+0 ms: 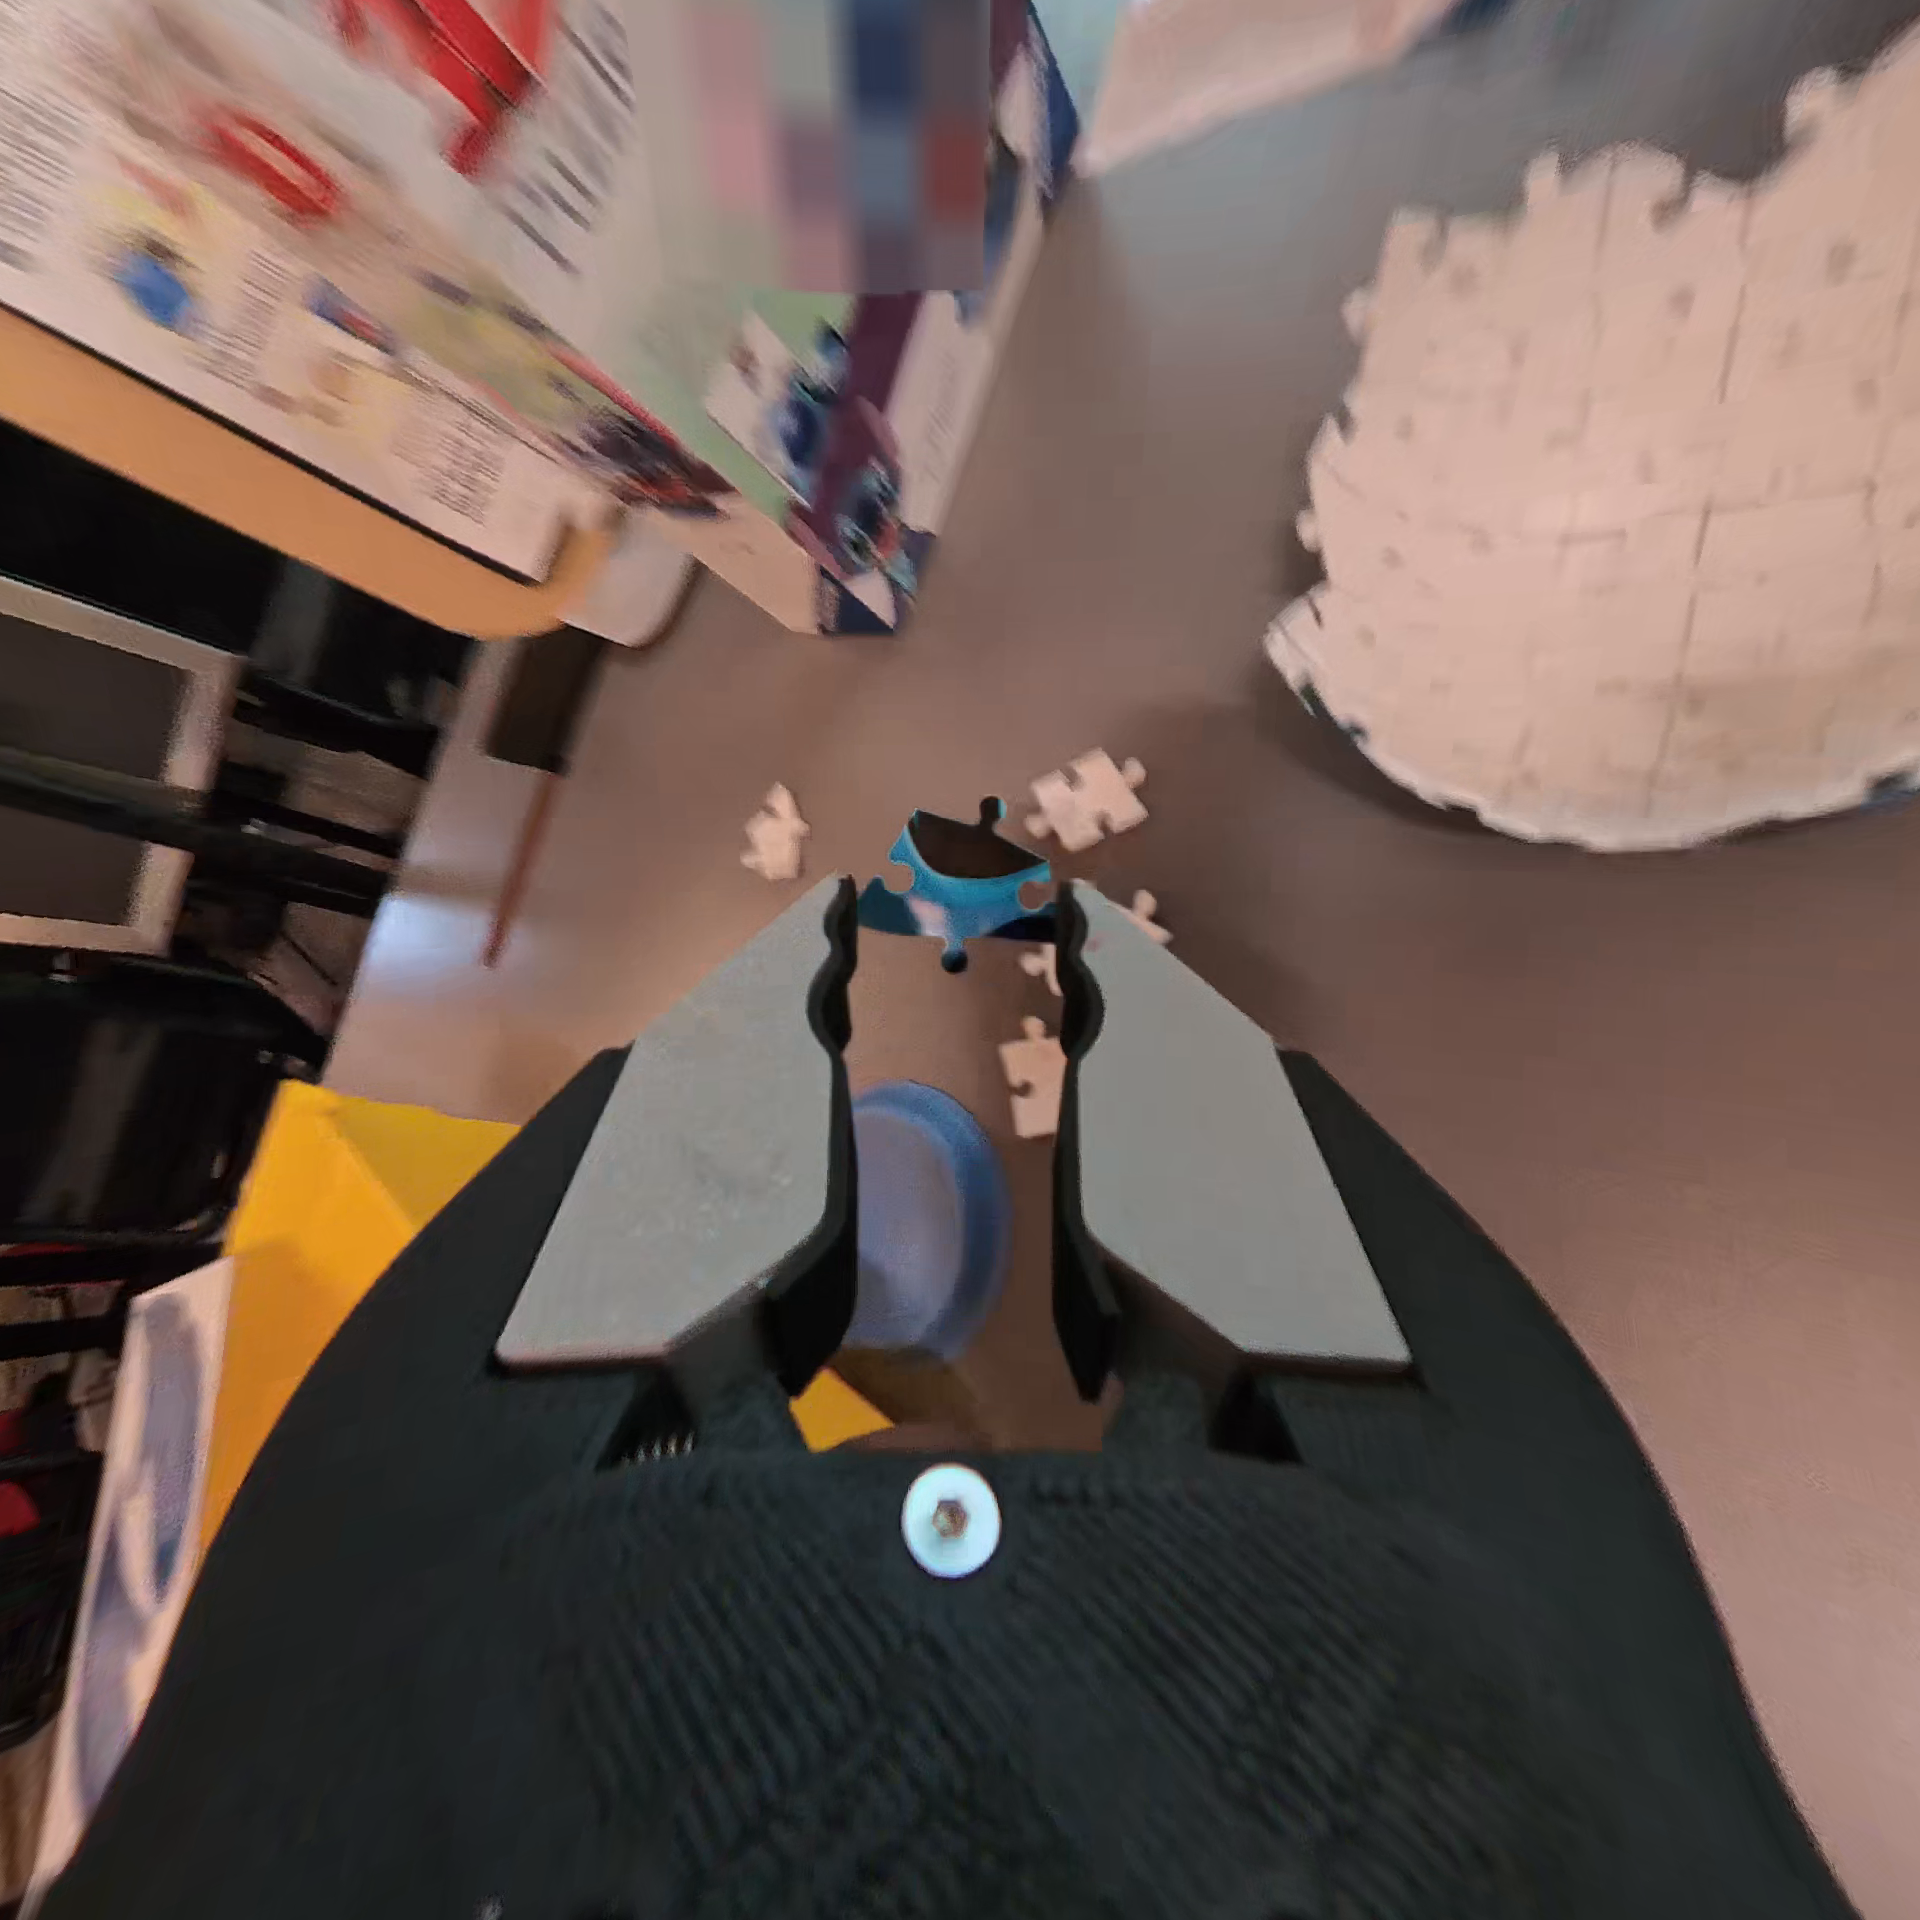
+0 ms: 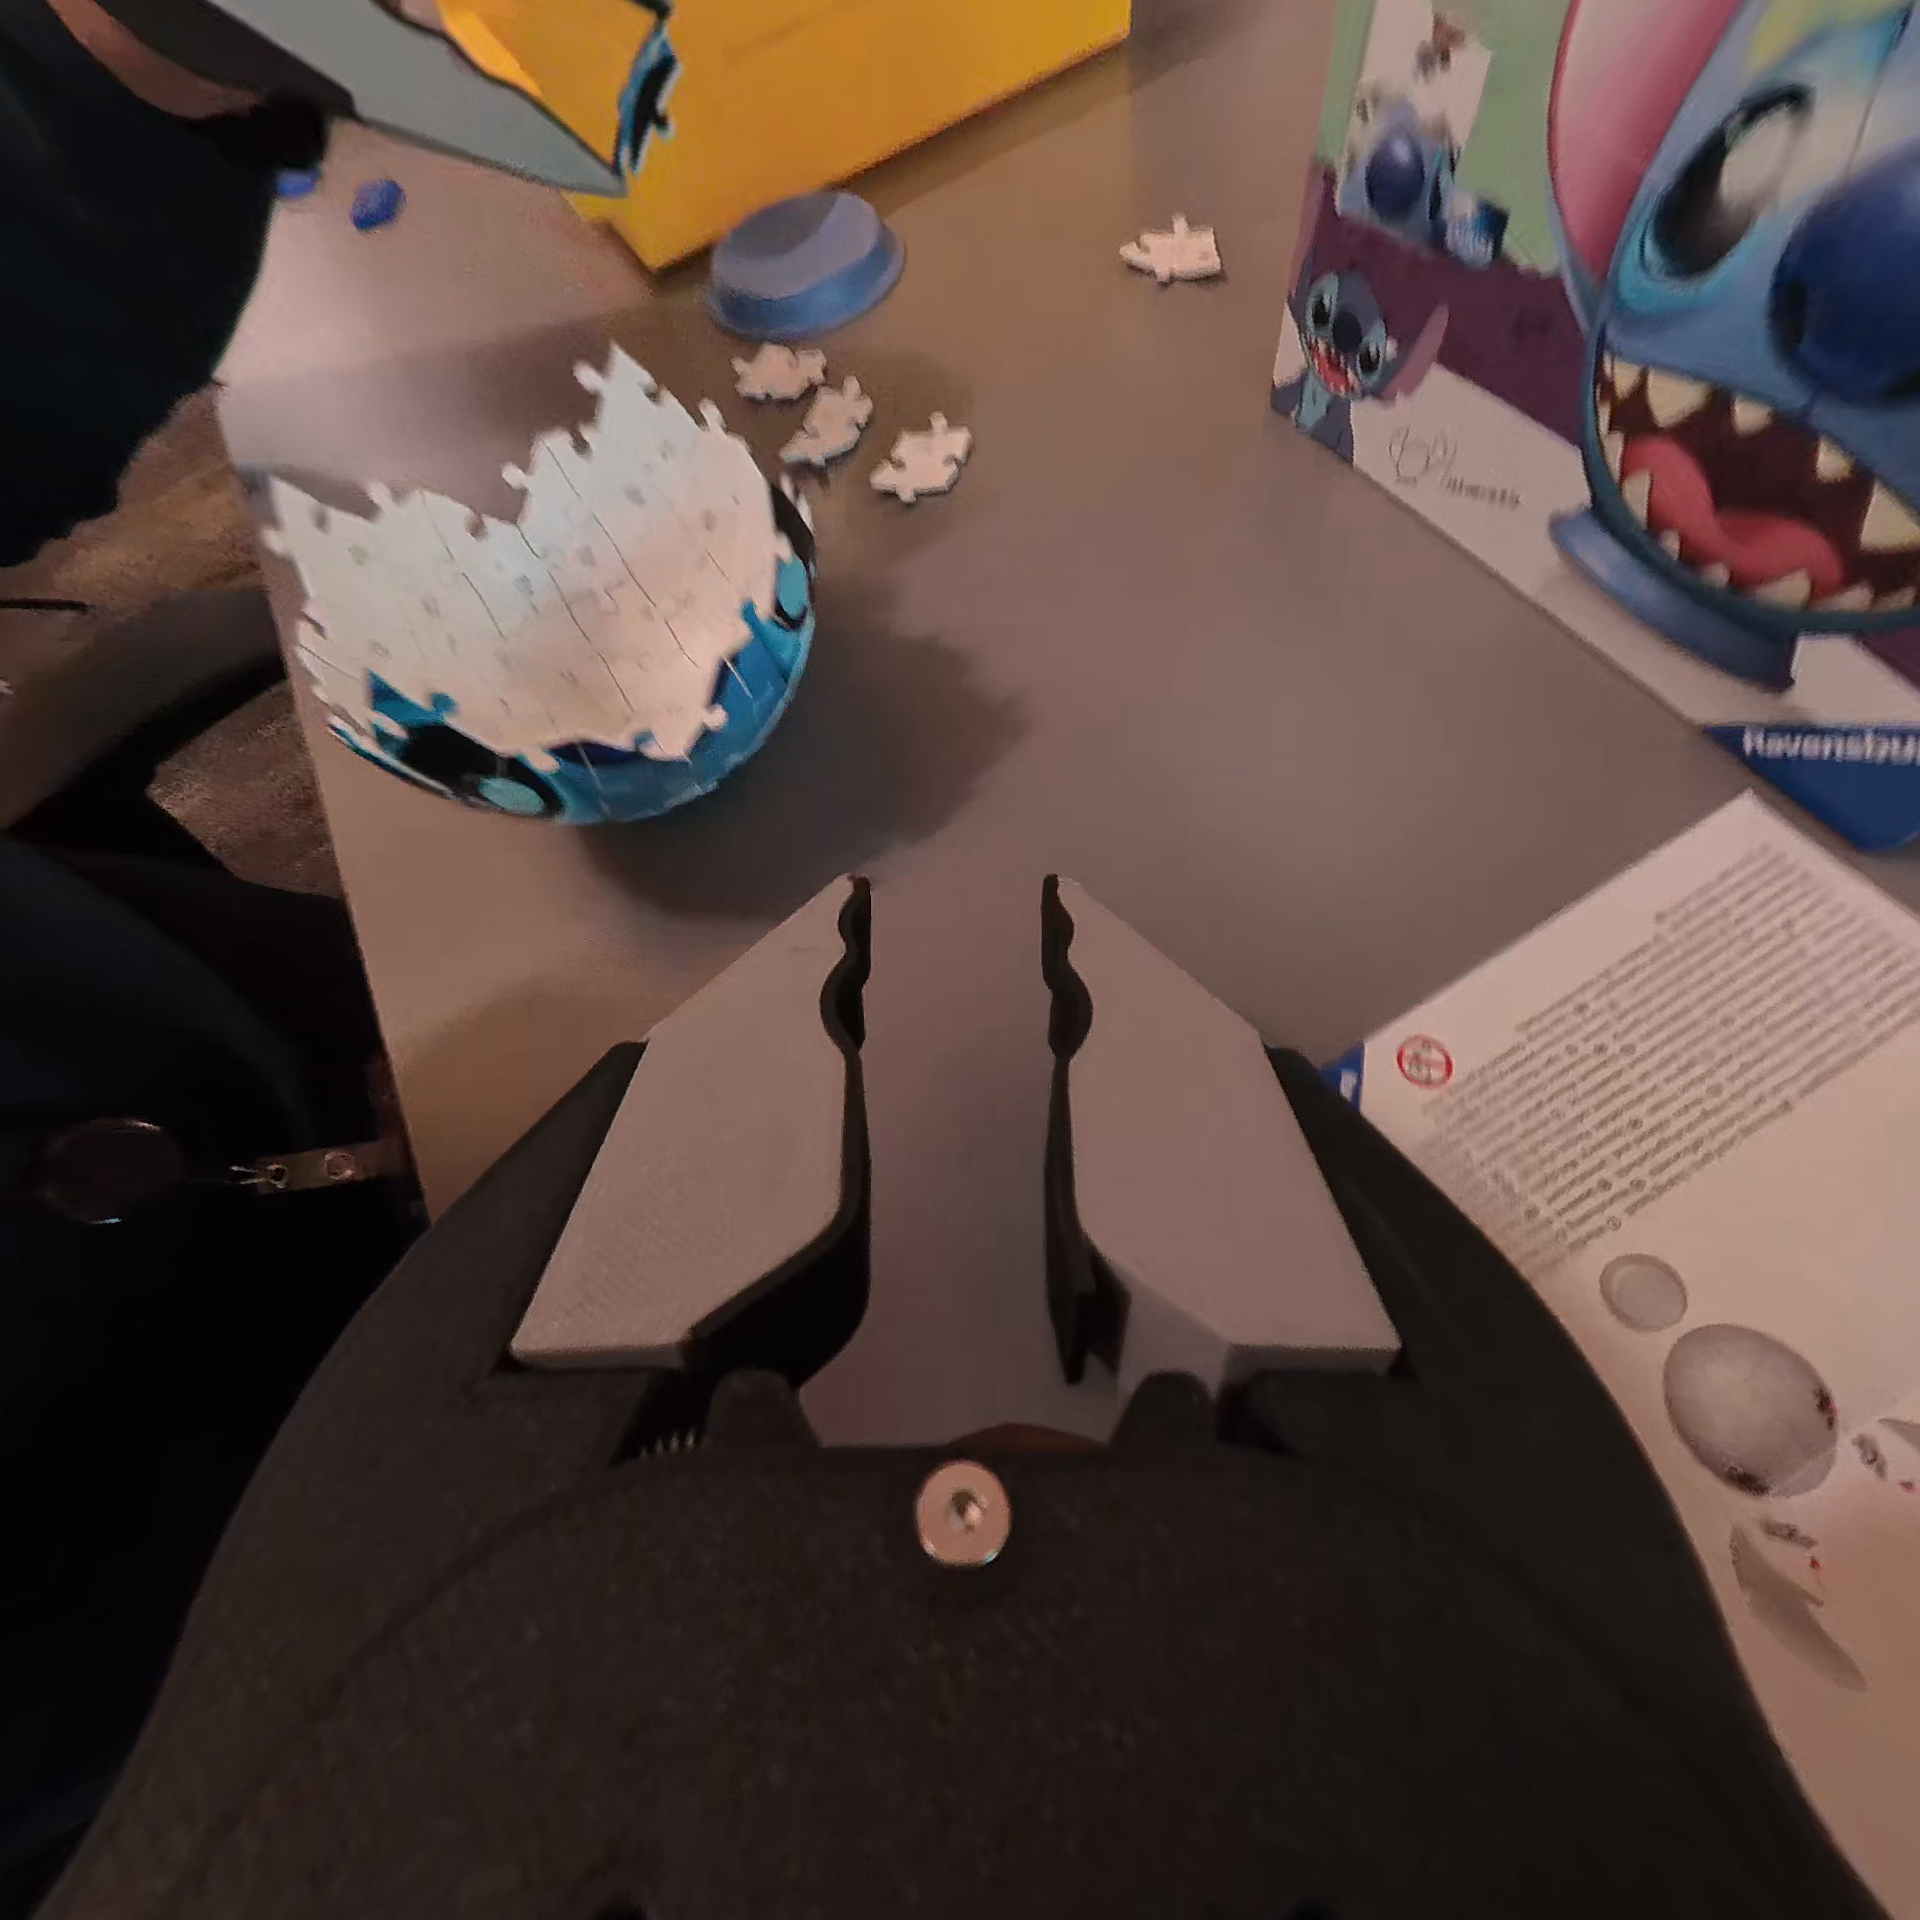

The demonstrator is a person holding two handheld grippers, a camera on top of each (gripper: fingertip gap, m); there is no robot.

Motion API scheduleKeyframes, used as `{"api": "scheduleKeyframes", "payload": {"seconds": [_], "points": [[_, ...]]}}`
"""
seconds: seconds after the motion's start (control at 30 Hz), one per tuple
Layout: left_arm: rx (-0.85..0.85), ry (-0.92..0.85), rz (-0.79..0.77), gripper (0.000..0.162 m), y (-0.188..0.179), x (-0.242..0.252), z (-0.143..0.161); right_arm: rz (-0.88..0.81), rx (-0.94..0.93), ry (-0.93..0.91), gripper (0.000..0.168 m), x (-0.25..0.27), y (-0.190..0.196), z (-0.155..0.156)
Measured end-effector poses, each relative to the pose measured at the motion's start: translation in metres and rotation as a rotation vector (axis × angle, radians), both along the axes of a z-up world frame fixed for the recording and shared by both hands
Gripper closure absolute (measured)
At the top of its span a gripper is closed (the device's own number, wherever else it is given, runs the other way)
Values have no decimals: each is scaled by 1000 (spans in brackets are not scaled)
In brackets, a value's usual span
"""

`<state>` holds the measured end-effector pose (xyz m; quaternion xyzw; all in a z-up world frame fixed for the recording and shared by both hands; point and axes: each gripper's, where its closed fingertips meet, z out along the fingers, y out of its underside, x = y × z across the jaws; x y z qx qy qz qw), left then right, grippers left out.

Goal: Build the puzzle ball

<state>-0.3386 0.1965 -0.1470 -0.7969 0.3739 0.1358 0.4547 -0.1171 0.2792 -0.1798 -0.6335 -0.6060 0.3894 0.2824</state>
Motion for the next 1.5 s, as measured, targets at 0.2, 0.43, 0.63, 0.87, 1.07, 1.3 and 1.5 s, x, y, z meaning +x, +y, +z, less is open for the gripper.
{"api": "scheduleKeyframes", "payload": {"seconds": [0.2, 0.43, 0.63, 0.87, 1.07, 1.3, 1.5], "points": [[210, -154, -36, 126, 3, 27, 75, 168, -111, 170, 138, -36, -37, 62], [266, 18, -74, 126, 20, 65, 73, 248, -195, 241, 132, -95, -65, 113], [301, 78, -115, 126, 29, 83, 78, 232, -206, 197, 131, -135, -57, 107], [267, 46, -154, 126, 36, 86, 70, 307, -282, 212, 167, -148, -58, 102], [160, -70, -134, 123, 34, 78, 60, 247, -201, 239, 168, -148, -46, 95], [-210, -745, -90, 127, 20, 74, 56, 79, 613, 227, 168, -129, -26, 92], [-351, -1110, -52, 139, 29, 81, 68, 25, 1225, 281, 168, -115, -44, 112]]}}
